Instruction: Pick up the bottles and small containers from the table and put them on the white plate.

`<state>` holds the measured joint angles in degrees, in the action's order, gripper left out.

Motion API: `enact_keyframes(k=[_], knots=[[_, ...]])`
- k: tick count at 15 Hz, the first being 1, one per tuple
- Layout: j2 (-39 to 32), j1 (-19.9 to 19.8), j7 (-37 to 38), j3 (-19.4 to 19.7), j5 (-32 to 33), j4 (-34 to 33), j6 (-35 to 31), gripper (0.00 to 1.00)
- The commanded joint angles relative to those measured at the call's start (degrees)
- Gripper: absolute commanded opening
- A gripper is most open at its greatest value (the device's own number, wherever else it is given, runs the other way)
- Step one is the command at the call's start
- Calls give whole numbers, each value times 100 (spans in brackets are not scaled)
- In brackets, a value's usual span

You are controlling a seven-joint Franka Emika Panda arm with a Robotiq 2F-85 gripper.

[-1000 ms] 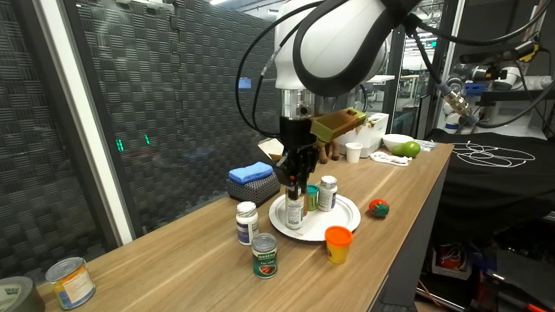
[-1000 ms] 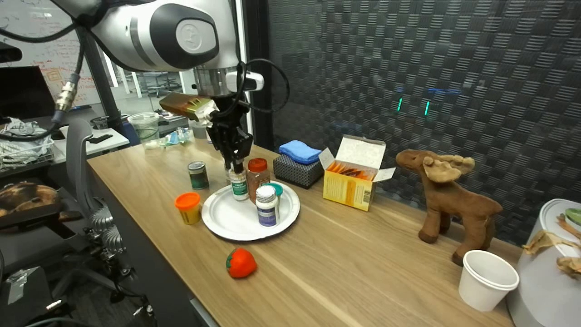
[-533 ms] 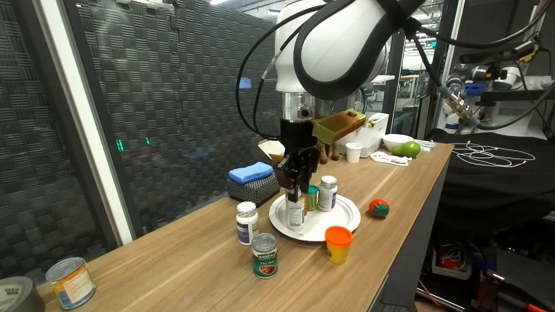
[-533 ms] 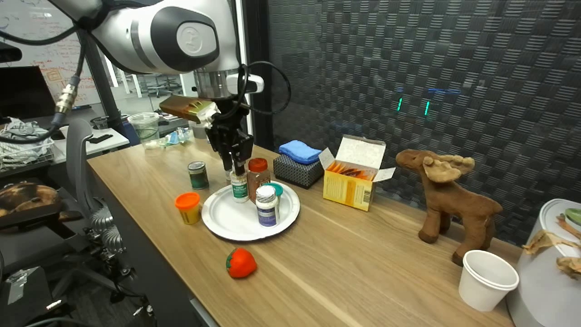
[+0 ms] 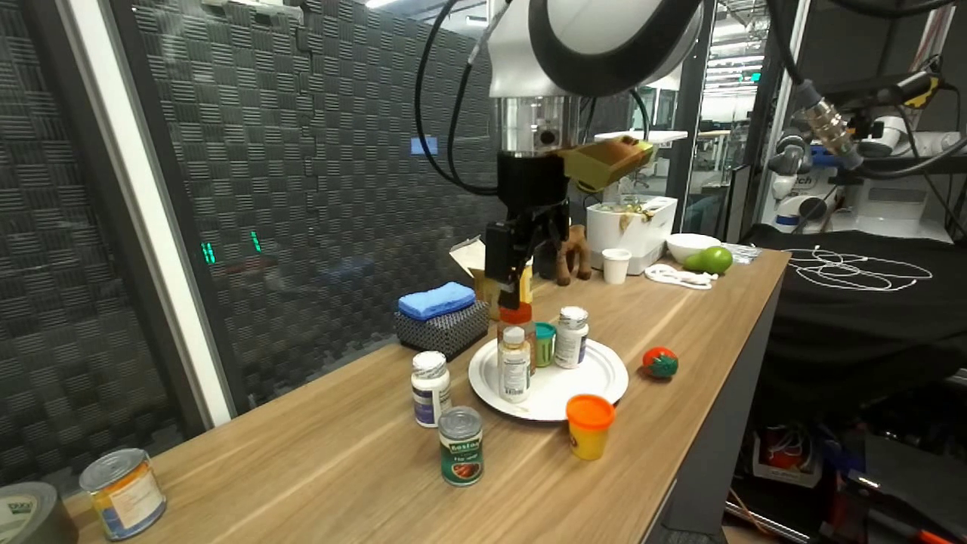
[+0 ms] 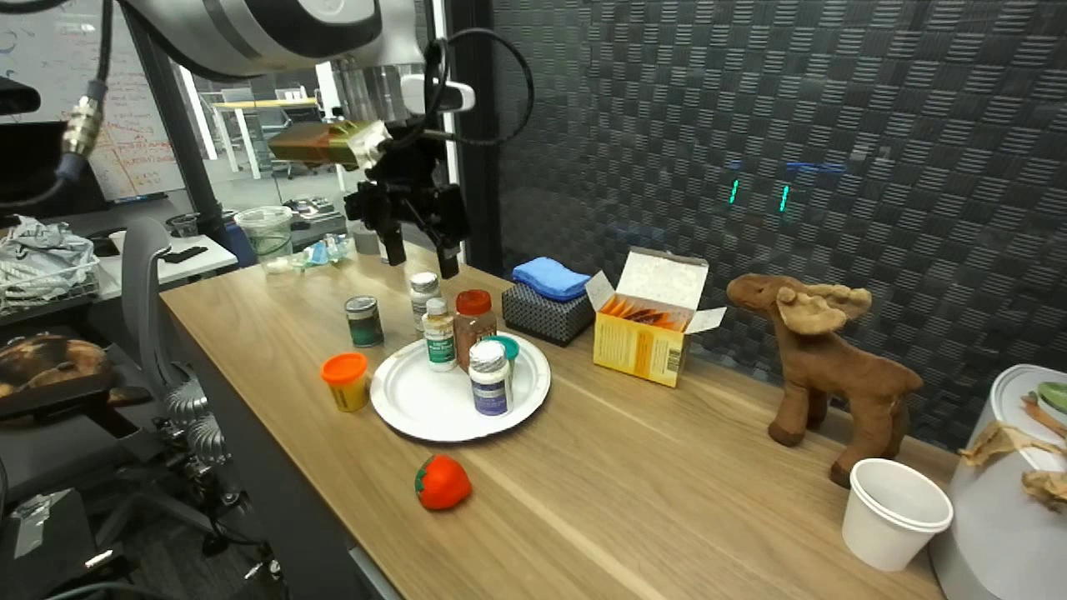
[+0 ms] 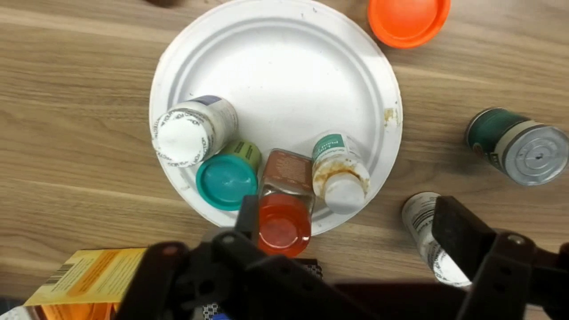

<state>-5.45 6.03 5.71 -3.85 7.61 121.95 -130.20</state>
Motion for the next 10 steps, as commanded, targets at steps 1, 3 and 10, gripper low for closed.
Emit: enact_keyframes(k=[1, 3, 10], knots=[[370, 85, -205, -166, -36, -95, 538, 100], [268, 159, -192, -284, -74, -274, 693, 100], [-408, 421, -51, -549, -77, -878, 416, 100]])
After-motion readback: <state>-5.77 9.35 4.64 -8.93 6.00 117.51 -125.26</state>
